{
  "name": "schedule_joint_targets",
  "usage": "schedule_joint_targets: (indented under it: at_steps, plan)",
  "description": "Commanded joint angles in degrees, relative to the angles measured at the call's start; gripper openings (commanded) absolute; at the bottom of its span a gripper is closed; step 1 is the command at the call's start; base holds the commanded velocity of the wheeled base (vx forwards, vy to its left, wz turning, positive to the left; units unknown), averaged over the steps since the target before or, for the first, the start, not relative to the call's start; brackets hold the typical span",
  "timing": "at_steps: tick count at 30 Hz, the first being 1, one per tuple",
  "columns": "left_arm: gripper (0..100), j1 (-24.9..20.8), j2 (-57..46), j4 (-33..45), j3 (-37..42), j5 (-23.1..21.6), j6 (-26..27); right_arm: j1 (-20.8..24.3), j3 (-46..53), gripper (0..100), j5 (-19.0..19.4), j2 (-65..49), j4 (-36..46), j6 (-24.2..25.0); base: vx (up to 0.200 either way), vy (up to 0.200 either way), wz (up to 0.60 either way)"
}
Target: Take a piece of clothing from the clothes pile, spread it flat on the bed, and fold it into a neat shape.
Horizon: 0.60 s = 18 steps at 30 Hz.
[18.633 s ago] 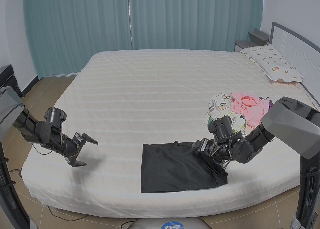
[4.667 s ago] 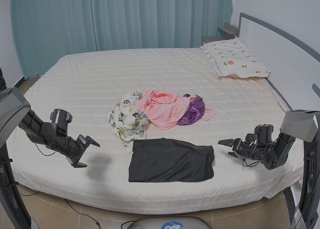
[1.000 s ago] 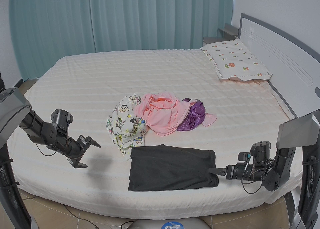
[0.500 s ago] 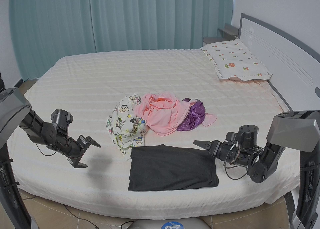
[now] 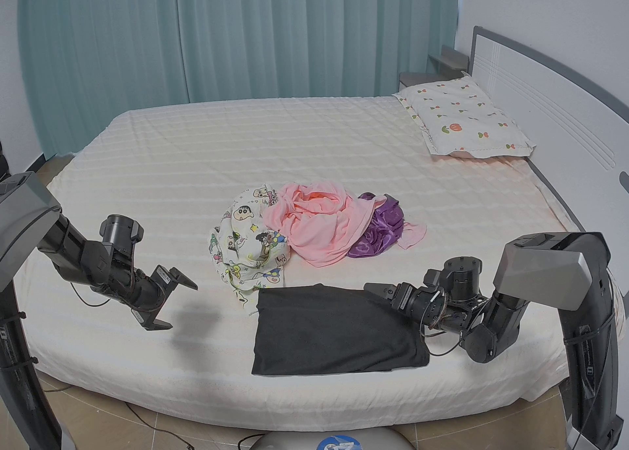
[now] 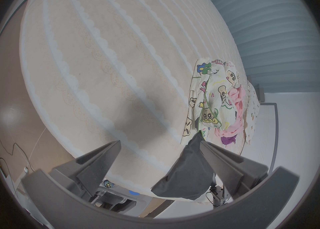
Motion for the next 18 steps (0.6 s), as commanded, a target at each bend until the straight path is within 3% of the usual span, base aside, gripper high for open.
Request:
schedule_joint_targets:
  at_steps: [1,7,18]
  plan:
    - [100,0.04,0.09,-0.02,0.01,-0.01,-0.03,-0.49,-0.32,100,-0.53,0.76,-1.38,0.70,0.000,0.000,0.00]
    - [100,0.04,-0.27,-0.10,0.36,-0.36,-0.03,-1.37,4.86,100,-5.02,-4.60,-12.28,0.18,0.000,0.000,0.00]
    - [100,0.57,-3.08,0.16,1.32,-3.09,0.32,-7.87,16.90,100,-5.10,-21.48,-9.29,-0.53,0.000,0.000,0.00]
